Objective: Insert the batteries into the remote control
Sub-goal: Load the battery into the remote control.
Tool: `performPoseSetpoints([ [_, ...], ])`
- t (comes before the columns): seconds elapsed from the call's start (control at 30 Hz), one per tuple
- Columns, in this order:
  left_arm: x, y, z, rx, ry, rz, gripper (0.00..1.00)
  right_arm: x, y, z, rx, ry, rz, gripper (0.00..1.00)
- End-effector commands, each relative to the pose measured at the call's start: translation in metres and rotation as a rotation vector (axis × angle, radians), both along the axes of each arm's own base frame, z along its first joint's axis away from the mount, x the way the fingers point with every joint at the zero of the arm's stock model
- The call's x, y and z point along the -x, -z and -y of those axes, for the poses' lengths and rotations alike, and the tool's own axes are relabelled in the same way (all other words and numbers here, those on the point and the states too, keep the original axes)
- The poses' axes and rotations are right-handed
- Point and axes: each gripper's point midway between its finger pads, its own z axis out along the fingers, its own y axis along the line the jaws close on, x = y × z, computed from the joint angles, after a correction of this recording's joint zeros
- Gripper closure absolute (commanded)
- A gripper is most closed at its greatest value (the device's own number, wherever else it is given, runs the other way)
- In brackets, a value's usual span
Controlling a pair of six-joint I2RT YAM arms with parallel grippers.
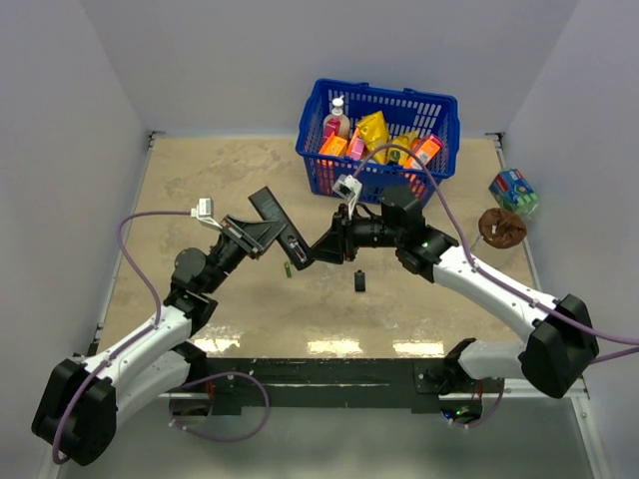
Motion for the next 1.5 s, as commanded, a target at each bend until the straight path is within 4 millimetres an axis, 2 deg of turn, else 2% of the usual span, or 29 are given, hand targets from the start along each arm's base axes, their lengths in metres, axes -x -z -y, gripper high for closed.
performPoseSetpoints([
  [0.0, 0.004, -0.042, 0.004, 0.031, 0.016, 0.123, 1.0, -0.002, -0.019, -0.014, -0.002, 0.009, 0.033, 0.69],
  [0.23, 0.006, -0.048, 0.004, 0.028, 0.016, 0.152, 1.0, -0.011, 0.002, -0.015, 0.111, 0.083, 0.009, 0.75],
  [0.3, 0.006, -0.048, 0.003, 0.021, 0.012, 0.162, 1.0, -0.01, 0.001, -0.015, 0.121, 0.081, 0.022, 0.75],
  [0.4, 0.005, -0.043, 0.003, -0.023, -0.001, 0.182, 1.0, -0.007, -0.014, -0.012, 0.097, 0.082, 0.04, 0.62],
  [0.43, 0.004, -0.042, 0.003, -0.034, -0.007, 0.183, 1.0, -0.007, -0.021, -0.012, 0.082, 0.092, 0.041, 0.53],
  [0.57, 0.003, -0.034, 0.001, -0.056, -0.02, 0.178, 1.0, -0.012, -0.04, -0.008, 0.048, 0.145, 0.038, 0.36],
  [0.7, 0.004, -0.033, 0.001, -0.061, -0.016, 0.188, 1.0, -0.012, -0.05, -0.01, 0.003, 0.162, -0.003, 0.28],
  [0.77, 0.005, -0.035, 0.002, -0.06, -0.01, 0.195, 1.0, -0.015, -0.053, -0.01, -0.016, 0.184, -0.02, 0.28],
  [0.9, 0.008, -0.04, 0.003, -0.048, 0.003, 0.22, 1.0, -0.016, -0.048, -0.014, -0.029, 0.179, -0.048, 0.4],
  [0.97, 0.01, -0.043, 0.004, -0.044, 0.016, 0.232, 1.0, -0.016, -0.042, -0.016, -0.023, 0.177, -0.075, 0.43],
  [1.13, 0.013, -0.049, 0.005, -0.031, 0.024, 0.262, 1.0, -0.019, -0.046, -0.022, -0.056, 0.17, -0.078, 0.45],
  [1.47, 0.017, -0.057, 0.005, -0.01, 0.035, 0.289, 1.0, -0.02, -0.032, -0.027, -0.032, 0.156, -0.103, 0.49],
])
